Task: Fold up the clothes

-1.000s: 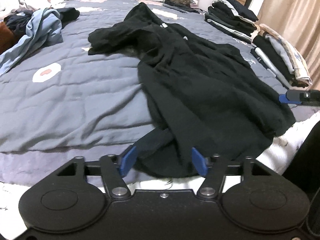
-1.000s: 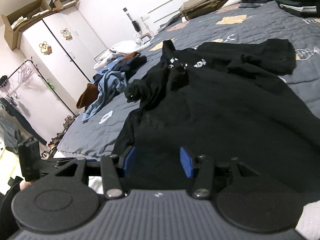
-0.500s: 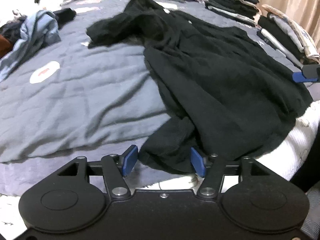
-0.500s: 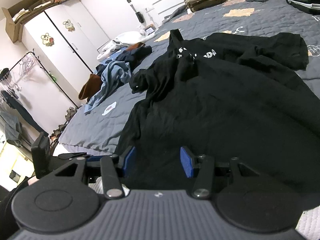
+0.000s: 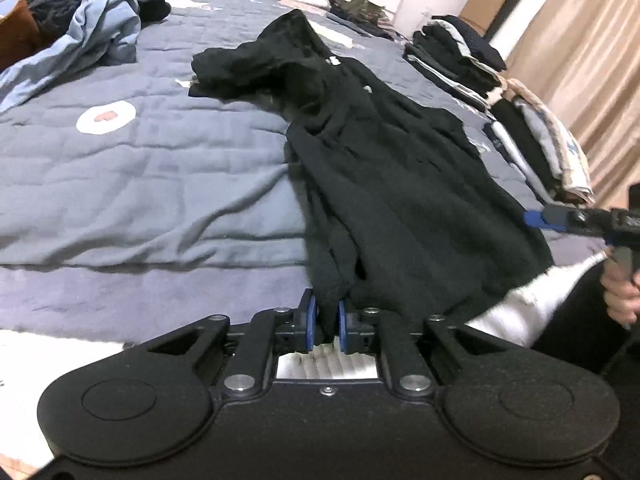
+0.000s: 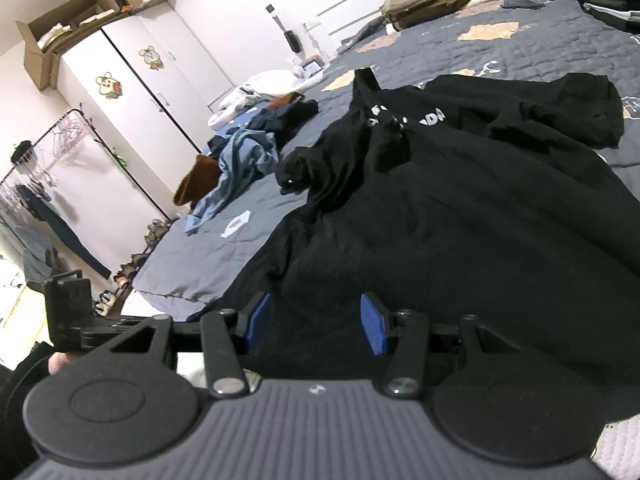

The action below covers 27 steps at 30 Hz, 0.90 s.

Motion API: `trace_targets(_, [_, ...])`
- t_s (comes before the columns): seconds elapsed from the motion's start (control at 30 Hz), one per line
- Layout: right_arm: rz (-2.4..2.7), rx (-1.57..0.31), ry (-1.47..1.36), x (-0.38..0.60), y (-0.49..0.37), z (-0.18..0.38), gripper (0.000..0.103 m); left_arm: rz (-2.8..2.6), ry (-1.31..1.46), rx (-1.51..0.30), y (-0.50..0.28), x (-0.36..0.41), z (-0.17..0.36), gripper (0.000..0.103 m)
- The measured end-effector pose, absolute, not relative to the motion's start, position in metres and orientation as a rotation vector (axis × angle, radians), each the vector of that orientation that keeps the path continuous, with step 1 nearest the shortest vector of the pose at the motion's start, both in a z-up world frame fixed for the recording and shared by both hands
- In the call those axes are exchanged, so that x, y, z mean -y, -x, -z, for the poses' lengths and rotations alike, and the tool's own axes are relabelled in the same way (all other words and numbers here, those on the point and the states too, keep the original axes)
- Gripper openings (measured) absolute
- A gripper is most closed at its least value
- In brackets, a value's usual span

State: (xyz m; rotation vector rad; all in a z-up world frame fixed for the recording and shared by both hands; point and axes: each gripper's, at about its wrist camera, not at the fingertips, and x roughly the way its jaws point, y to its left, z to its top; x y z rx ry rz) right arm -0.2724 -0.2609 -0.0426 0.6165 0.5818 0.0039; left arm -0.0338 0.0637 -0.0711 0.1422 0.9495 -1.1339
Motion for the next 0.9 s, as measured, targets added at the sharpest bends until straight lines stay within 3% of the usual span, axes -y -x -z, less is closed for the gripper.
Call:
trace_targets(0.27, [-0.080, -0.603, -0.593, 0.253, 0.272, 0.038, 0.049, 1.120, -0.298, -0.989, 0.051, -0.073, 0.059, 0.011])
trace_targets(0.47, [-0.093, -0.612, -0.578, 0.248, 0.274, 0.037, 0.049, 1.046, -0.411, -1.011, 0.058, -0.071, 0.059, 0.022])
trace_targets(0.57, [-0.075, -0.610, -0.585, 0.250, 0.276, 0.037, 0.049, 1.017, -0.333, -0.968, 0.047, -0.078, 0.046, 0.033])
trace_targets(0.73, [-0.052, -0.592, -0.590, 0.251, 0.276, 0.036, 0.049, 0.973, -0.174, -0.879, 0.033, -0.065, 0.032, 0.035])
trace_targets(0.9, [-0.032, -0.575, -0.599, 0.255, 0.277, 0.037, 0.049, 0.916, 0.003, -0.835, 0.014, -0.036, 0.037, 0.045])
